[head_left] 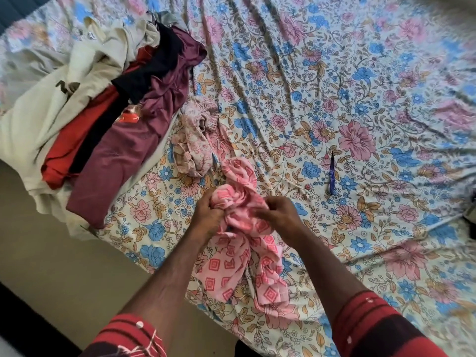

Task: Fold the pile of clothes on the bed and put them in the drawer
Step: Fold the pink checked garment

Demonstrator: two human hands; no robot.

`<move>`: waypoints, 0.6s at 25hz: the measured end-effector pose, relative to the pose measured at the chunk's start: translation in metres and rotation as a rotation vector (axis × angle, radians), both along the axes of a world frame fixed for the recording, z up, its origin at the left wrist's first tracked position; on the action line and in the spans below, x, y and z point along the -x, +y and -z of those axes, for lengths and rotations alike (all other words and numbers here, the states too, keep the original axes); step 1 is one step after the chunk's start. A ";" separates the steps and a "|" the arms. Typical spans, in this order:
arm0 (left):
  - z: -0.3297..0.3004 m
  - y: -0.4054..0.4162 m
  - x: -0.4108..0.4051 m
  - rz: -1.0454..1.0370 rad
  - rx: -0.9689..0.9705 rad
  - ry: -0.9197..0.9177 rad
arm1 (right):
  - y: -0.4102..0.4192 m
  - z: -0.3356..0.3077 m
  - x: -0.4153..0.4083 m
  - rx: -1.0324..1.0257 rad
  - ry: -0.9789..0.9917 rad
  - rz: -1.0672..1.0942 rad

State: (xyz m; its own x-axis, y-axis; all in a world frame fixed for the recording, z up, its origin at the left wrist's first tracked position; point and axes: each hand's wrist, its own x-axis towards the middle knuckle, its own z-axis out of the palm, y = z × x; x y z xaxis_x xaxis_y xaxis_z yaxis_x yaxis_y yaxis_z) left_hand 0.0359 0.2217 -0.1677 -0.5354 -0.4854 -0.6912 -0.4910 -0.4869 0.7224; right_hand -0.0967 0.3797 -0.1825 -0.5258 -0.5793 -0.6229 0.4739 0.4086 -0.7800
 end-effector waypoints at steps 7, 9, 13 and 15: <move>0.009 -0.007 -0.024 0.035 0.188 -0.163 | 0.058 0.022 0.020 -0.807 0.260 -0.120; 0.005 0.001 -0.026 0.110 0.140 -0.095 | 0.050 0.022 0.011 -0.893 0.449 -0.329; 0.009 0.004 -0.032 0.380 0.031 -0.008 | 0.007 0.009 0.003 -0.663 0.870 -0.202; 0.012 0.004 -0.038 0.466 0.043 -0.058 | -0.014 0.004 0.001 -0.510 0.876 -0.181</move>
State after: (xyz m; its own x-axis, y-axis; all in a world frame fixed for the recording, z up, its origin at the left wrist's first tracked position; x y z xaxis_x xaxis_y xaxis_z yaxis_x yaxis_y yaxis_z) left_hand 0.0742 0.2259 -0.1793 -0.6641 -0.2315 -0.7109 -0.6904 -0.1750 0.7019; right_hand -0.0982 0.3662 -0.1869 -0.8450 -0.4688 -0.2572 -0.2790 0.7969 -0.5358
